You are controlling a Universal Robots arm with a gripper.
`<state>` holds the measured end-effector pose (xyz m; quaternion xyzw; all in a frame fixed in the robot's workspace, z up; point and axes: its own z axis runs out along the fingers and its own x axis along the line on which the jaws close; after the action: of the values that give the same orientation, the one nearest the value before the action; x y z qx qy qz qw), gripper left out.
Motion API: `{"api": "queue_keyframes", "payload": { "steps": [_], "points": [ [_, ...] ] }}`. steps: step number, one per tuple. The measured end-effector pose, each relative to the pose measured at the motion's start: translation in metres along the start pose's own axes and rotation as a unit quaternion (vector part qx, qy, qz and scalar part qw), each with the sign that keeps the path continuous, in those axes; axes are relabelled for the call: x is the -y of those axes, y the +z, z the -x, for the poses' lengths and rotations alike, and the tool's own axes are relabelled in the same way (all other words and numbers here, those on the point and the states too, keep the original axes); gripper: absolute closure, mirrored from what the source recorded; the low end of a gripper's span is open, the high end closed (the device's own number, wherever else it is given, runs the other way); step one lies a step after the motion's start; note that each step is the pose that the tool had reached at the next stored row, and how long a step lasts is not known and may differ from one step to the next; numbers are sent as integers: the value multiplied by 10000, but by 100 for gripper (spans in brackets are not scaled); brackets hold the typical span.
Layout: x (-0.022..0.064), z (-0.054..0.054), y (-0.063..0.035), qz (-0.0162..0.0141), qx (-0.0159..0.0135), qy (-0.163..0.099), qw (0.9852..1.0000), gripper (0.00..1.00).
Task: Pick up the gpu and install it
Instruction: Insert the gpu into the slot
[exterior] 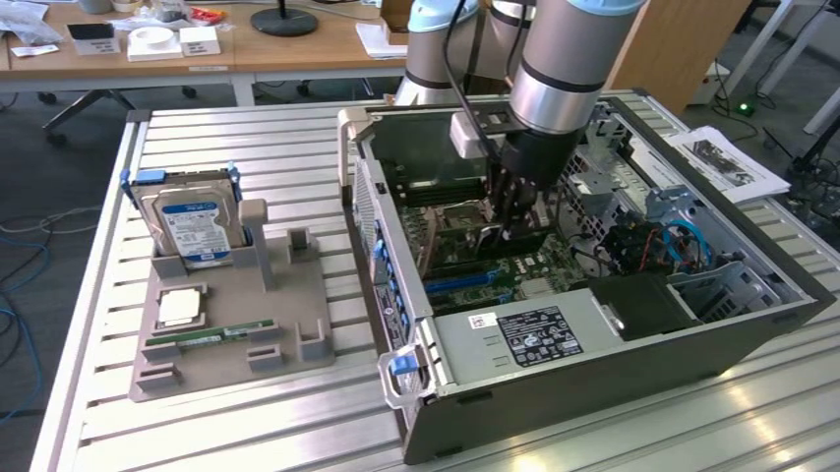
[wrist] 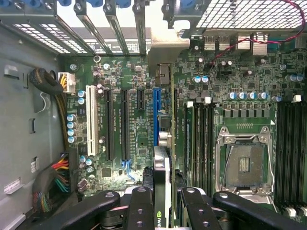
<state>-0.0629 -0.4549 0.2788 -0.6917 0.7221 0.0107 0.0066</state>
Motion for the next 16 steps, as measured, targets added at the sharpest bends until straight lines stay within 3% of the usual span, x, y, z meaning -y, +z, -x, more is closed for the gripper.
{"api": "queue_keyframes", "payload": {
  "steps": [16],
  "points": [
    [-50,-3,22,-4,0,-1,10000,73]
  ]
}}
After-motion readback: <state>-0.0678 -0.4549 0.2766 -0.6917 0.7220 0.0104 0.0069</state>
